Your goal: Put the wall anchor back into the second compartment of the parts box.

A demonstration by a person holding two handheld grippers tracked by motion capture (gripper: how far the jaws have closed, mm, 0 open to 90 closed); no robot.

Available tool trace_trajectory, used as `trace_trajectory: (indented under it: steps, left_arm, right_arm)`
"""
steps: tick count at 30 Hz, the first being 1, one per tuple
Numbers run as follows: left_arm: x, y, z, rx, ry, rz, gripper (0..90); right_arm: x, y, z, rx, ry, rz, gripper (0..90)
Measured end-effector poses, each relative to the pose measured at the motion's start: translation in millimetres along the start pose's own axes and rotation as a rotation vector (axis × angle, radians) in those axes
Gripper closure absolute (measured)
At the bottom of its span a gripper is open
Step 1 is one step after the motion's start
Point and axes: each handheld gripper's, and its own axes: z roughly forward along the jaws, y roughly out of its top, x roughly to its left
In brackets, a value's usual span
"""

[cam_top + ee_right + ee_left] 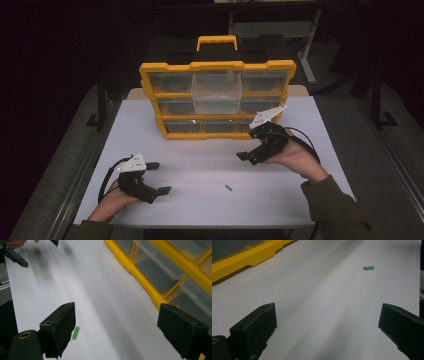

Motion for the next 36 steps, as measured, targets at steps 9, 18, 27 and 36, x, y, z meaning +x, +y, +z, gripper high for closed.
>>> trace_trajectory:
  steps: [9,18,27,36]
  left_arm:
    - [0.3,0.0,-0.1,0.004,-0.001,0.005,1.5]
    - [-0.8,-0.4,-0.1,0.001,-0.002,-0.008,1.5]
    - [-0.7,-0.8,0.0,0.0,0.0,-0.012,1.5]
    - [-1.3,-0.8,0.0,-0.006,0.002,-0.02,1.5]
  right_arm:
    - [12.6,-16.9,26.5,0.004,0.023,0.004,15.3]
    - [26.5,-28.4,50.0,0.034,0.042,-0.007,17.3]
    - [38.0,-39.2,66.4,0.06,0.069,-0.018,29.3]
    - [46.1,-43.8,81.3,0.109,0.114,-0.042,49.0]
